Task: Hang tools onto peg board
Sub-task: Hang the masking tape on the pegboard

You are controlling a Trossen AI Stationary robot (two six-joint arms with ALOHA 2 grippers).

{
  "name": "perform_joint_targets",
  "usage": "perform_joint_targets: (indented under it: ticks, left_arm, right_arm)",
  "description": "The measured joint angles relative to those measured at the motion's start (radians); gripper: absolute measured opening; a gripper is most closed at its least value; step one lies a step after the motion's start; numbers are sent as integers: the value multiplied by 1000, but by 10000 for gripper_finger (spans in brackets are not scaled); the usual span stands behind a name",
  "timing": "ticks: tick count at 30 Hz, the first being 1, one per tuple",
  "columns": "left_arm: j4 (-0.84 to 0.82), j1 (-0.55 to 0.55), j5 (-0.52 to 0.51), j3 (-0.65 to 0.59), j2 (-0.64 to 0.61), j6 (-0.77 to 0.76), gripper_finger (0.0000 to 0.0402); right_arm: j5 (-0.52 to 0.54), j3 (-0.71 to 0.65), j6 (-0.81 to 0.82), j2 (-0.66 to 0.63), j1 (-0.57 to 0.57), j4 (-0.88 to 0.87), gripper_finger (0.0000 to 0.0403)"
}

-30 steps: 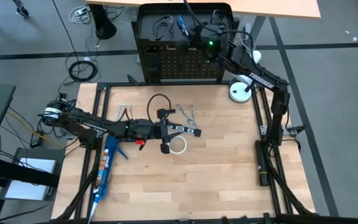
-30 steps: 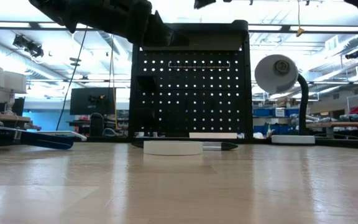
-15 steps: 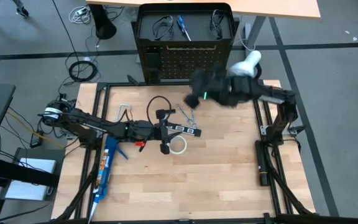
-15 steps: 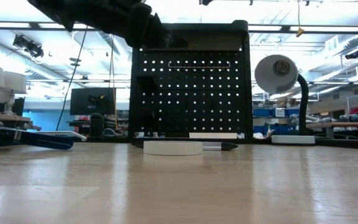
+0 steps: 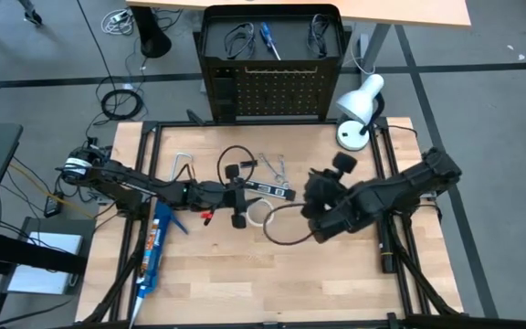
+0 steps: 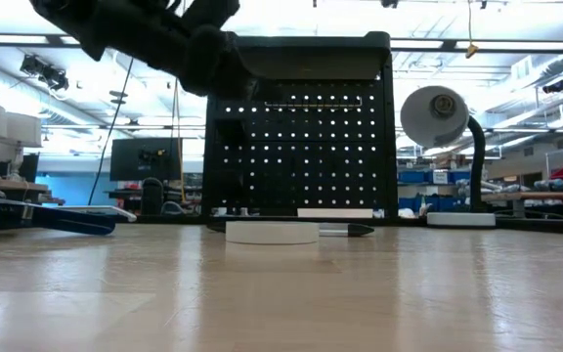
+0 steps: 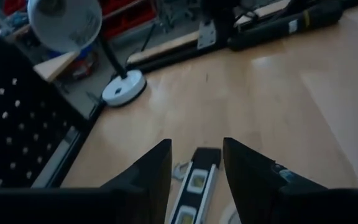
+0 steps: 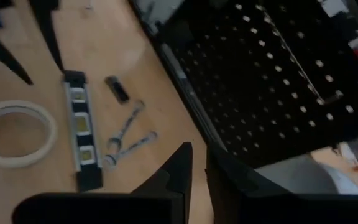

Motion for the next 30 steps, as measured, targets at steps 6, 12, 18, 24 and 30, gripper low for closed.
perform_joint_targets:
  ticks: [6, 12, 18, 24, 30]
  left_arm:
    - [-13, 0, -1, -1, 0, -46, 152]
    - [-162, 10, 187, 8, 0, -223, 152]
    - [-504, 53, 322, 111, 0, -343, 152]
    - [-606, 48, 389, 142, 0, -165, 152]
    - [-600, 45, 396, 142, 70, -94, 152]
  right_arm:
    - [18, -306, 36, -161, 18, 218, 57]
    - [-57, -571, -94, -278, -6, 553, 56]
    - [-217, -802, -265, -358, -83, 970, 57]
    - [-305, -958, -405, -372, -169, 1240, 57]
    - [-423, -1058, -511, -372, -259, 1507, 74]
